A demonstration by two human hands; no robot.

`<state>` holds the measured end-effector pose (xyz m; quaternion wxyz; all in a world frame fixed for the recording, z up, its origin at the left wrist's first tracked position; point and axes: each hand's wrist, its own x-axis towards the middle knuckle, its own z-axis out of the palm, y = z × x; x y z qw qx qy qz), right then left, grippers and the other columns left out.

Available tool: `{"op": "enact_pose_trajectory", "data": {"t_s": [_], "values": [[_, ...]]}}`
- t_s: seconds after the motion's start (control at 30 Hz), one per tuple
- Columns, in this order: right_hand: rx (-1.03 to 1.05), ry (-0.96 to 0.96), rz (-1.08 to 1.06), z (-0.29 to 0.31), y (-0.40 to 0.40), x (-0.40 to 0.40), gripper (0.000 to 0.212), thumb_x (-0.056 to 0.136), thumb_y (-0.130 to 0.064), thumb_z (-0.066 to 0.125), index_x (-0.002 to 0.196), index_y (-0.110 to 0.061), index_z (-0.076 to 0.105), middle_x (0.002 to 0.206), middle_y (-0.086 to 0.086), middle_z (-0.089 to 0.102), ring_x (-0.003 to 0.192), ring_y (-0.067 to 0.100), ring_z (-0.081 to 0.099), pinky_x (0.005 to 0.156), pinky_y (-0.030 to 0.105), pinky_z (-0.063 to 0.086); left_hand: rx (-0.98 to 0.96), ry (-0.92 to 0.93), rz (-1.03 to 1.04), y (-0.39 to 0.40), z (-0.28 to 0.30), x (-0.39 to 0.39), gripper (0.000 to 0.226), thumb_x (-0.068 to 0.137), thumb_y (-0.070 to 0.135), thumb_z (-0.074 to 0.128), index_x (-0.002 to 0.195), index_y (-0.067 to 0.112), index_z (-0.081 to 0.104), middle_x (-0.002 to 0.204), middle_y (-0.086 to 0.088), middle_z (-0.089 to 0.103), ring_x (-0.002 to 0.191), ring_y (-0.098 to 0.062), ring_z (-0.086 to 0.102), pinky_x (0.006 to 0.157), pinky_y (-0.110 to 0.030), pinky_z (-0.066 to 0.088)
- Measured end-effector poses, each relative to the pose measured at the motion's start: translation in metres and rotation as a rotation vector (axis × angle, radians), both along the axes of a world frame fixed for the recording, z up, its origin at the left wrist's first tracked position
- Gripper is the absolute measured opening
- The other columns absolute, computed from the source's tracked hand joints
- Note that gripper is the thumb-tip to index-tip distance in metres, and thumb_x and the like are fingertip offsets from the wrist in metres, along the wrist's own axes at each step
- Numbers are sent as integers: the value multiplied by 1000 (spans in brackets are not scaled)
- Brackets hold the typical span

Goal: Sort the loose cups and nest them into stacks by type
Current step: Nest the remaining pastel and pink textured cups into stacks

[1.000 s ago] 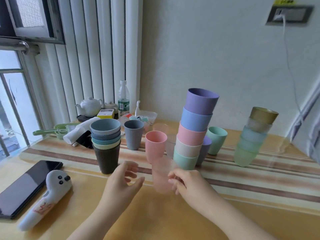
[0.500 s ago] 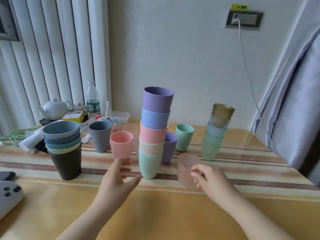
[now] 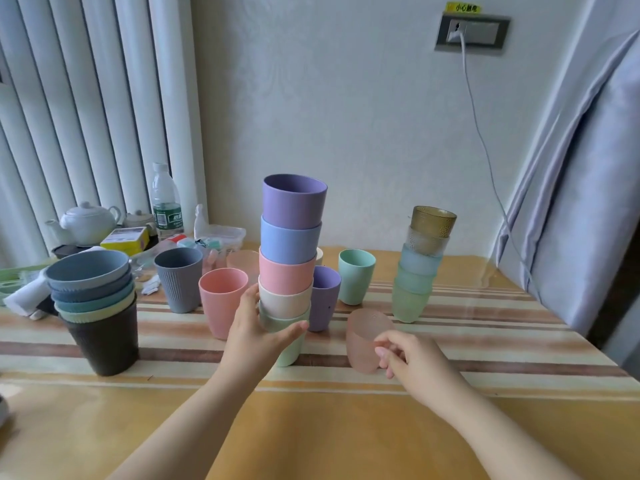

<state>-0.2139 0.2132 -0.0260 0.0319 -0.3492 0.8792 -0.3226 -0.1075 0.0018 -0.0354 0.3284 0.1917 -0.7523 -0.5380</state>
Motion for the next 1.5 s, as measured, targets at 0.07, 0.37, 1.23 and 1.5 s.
{"op": "enact_pose_trajectory", "data": {"t_s": [0.07,0.37,1.23,1.5], "values": [[11,2,0,0,0,0,12,90,-16,53,87,-26,59,67,-8,62,56,4,58,57,9,42,7,-19,23,0,3,-5,66,61,25,84,113,31,43,106,9,61,100,-14,59,79,-29,45],[-15,46,-17,13,24,8,13,90,-17,54,83,-27,58,71,-4,66,63,4,62,59,11,45,24,-10,-62,30,23,-15,60,53,33,85,105,21,57,96,8,69,89,-10,65,71,-29,52],[4,-47,-289,17,183,-33,22,86,-21,57,75,-40,56,71,-16,67,57,6,63,63,11,47,-33,-75,-390,214,14,-180,50,57,28,85,92,25,51,89,9,64,82,-11,61,64,-20,47],[-3,-46,-265,11,179,-26,28,87,-21,56,72,-44,52,80,-25,64,59,7,64,66,20,51,-40,-88,-381,219,13,-179,55,59,31,84,96,27,44,96,8,58,89,-12,57,63,-17,40]]}}
